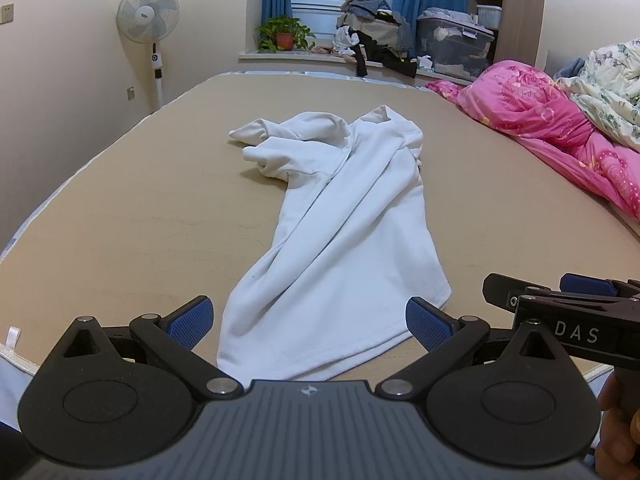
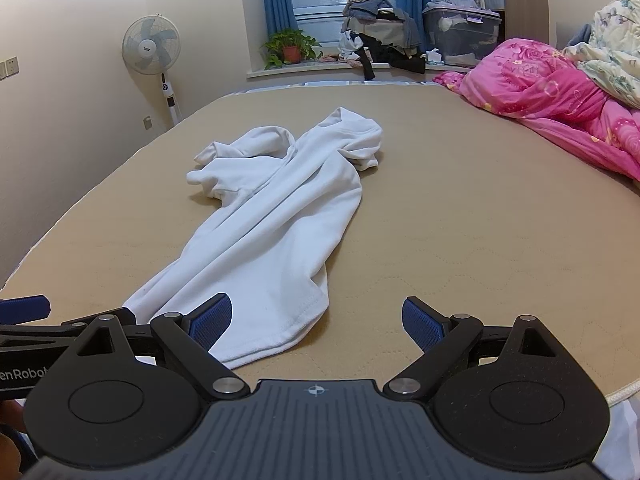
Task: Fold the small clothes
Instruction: 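Reach both grippers toward the crumpled white sweatshirt on the table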
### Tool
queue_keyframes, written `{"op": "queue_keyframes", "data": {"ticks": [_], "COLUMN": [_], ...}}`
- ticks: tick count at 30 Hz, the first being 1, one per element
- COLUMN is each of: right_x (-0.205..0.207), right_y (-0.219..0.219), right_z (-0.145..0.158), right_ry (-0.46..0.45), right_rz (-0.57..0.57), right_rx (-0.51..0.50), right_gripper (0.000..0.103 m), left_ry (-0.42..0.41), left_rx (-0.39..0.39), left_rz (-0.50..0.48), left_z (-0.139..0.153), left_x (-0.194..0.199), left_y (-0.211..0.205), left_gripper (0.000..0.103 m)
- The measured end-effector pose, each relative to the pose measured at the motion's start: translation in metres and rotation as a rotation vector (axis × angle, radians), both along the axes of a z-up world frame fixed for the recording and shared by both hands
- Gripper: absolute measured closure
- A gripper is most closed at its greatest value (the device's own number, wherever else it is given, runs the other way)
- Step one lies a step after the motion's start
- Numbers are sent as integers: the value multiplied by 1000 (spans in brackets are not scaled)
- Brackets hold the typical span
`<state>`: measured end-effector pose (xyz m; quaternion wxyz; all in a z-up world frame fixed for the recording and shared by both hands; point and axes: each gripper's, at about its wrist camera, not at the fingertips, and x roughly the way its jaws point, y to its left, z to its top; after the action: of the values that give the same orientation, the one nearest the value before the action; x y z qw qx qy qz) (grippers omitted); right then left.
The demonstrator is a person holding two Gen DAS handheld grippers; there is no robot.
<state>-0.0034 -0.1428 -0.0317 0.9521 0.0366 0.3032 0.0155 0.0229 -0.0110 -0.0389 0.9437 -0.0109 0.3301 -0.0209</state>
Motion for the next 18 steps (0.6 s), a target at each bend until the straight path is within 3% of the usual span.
{"op": "queue_keyframes", "data": {"ticks": [9,13,14,15,16,17,18], "right_x": [0,0,1,0,3,8,15], "right_y": [0,-2,-5,-9,-14,-21,-28], "right_z": [1,8,13,18,22,25,27], "right_ry": [3,-33,-57,-78,-85,-86,-79], "right_rz": [2,1,-7,-11,-7,4,13], "right_rx": [-3,-43,-54,-57,-50,-33,-13], "right_gripper": [10,10,10,10,10,13,29], "left_ry": [-9,-83,-100,-105,-96,-84,-65], "left_rx": [4,66,59,61,83,104,134], "left_rz": [5,59,73,89,102,112,117], "left_z": [3,20,27,33,37,38,38], "left_x": [-2,8,15,27,42,54,71], "left_y": [1,19,31,44,57,65,75], "left_gripper": [1,5,18,39,50,74,93]}}
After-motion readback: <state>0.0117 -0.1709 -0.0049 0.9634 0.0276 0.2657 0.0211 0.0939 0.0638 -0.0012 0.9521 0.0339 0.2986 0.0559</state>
